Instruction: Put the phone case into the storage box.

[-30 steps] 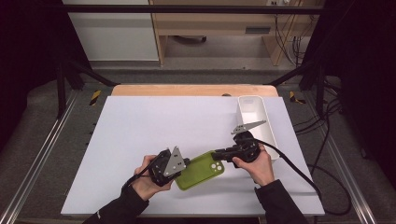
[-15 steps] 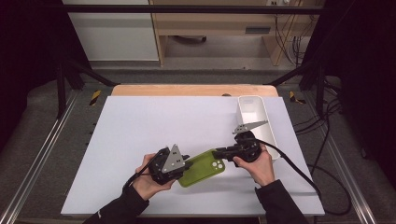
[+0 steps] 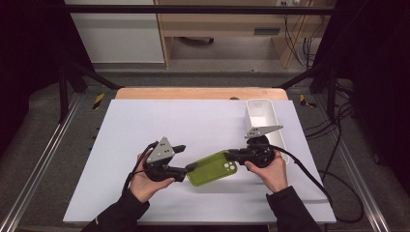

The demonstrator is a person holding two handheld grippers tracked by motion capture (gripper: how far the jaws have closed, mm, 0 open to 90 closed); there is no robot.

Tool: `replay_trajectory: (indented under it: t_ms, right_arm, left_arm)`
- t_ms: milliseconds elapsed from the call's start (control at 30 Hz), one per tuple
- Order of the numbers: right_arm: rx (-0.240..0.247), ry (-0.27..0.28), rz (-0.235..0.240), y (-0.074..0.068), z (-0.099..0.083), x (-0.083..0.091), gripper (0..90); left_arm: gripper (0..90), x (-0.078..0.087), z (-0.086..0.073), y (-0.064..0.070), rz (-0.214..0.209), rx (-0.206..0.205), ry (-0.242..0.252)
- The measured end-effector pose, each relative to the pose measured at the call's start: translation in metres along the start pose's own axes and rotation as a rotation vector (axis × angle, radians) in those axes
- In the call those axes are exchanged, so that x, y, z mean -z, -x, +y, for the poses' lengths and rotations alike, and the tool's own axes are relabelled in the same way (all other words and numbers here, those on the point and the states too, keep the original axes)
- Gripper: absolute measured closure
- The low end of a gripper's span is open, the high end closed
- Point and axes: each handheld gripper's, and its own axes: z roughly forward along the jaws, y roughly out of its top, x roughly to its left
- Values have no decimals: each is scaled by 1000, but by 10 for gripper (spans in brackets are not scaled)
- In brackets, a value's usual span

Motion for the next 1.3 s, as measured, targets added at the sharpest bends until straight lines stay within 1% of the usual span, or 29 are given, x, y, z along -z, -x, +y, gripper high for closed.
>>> replay_trajectory:
  t_ms: [133, 300, 333, 433, 533, 700, 767, 833, 1000, 1300]
  right_arm:
    - [14, 10, -23, 0, 0, 3, 800]
    - [34, 26, -45, 0, 0, 7, 800]
    - [31, 29, -46, 0, 0, 8, 799]
    - [35, 43, -49, 0, 1, 12, 799]
    - [46, 55, -64, -1, 1, 15, 799]
    - [52, 70, -77, -1, 2, 21, 799]
    - [63, 76, -88, -2, 2, 22, 799]
    - [75, 82, -96, -2, 2, 25, 799]
    - [85, 97, -116, -2, 2, 30, 799]
    - [107, 117, -155, -3, 3, 37, 799]
  left_arm:
    - [219, 5, -4, -12, 12, 53, 52]
    - [141, 11, -8, -23, 28, 108, 76]
    - [125, 13, -9, -24, 32, 121, 83]
    - [76, 17, -11, -28, 50, 141, 92]
    - [62, 19, -13, -31, 55, 152, 96]
    - [48, 24, -17, -35, 73, 158, 101]
    - [43, 25, -19, -36, 79, 159, 104]
    - [39, 26, -23, -36, 77, 165, 106]
    - [30, 28, -36, -37, 85, 160, 94]
    - [15, 36, -63, -39, 116, 153, 85]
